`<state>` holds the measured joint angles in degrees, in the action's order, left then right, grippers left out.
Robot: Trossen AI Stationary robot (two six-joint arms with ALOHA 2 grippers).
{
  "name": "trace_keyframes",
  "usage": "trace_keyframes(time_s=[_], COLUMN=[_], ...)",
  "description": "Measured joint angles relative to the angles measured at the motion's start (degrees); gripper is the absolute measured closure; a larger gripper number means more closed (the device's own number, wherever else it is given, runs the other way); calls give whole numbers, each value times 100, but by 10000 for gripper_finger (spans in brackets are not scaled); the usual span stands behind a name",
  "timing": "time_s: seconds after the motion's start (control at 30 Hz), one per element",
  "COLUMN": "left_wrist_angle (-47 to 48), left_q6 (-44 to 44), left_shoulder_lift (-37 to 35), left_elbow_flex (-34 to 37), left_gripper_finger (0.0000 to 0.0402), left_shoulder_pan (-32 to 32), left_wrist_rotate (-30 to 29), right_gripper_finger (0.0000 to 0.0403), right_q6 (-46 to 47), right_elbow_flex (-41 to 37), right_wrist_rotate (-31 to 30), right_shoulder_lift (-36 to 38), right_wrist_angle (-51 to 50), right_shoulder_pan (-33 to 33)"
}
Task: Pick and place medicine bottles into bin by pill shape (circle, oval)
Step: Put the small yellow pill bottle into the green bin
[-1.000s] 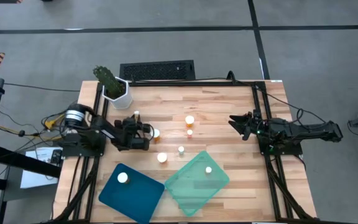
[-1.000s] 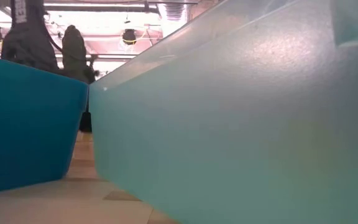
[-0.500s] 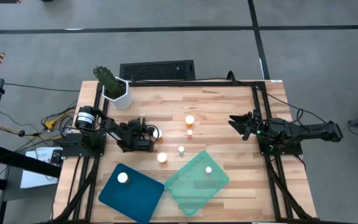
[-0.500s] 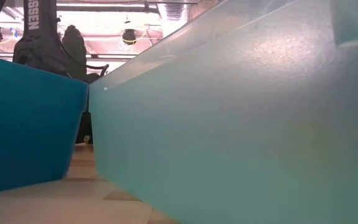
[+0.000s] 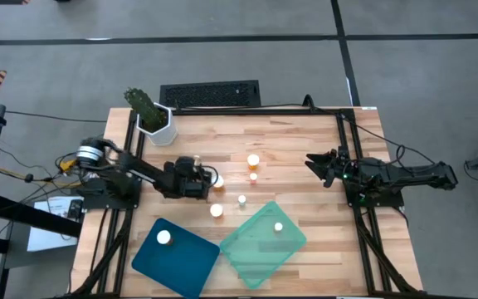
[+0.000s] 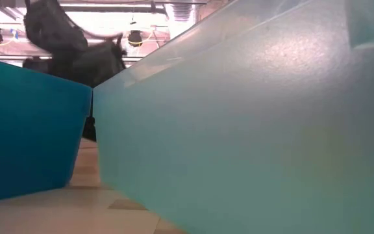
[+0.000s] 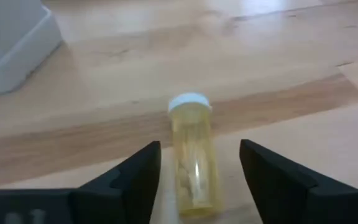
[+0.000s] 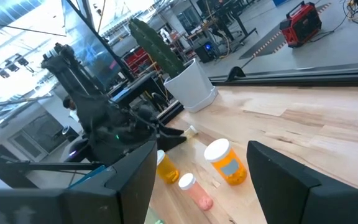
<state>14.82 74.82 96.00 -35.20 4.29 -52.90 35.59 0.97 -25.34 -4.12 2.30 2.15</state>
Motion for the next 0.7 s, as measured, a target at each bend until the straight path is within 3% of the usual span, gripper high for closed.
trace_keyframes(time_s=[0.13, 0.27, 0.37, 0.5, 0.7], left_wrist_angle=[910, 1157, 1272, 1413, 1363], left_q6=[-73, -339, -719, -1541, -2662], left_shoulder_lift=[-667, -1255, -1556, -1675, -1391], left_elbow_flex=[-195, -308, -431, -601, -631], left_gripper_finger=[159, 151, 150, 150, 150], left_shoulder_pan=[-320, -815, -1224, -1844, -2853], left_wrist_rotate=[635, 1640, 2054, 2330, 3748], right_gripper_finger=[143, 143, 143, 143, 143], right_q6=[-1, 0, 0, 1, 1], right_elbow_flex=[0, -1, -2, -4, -4], right_wrist_rotate=[-3, -6, -15, -25, -26], right_shoulder_lift=[2, 0, 2, 2, 2], right_wrist_angle=[9, 21, 33, 63, 66], right_shoulder_pan=[0, -2, -4, -6, -4])
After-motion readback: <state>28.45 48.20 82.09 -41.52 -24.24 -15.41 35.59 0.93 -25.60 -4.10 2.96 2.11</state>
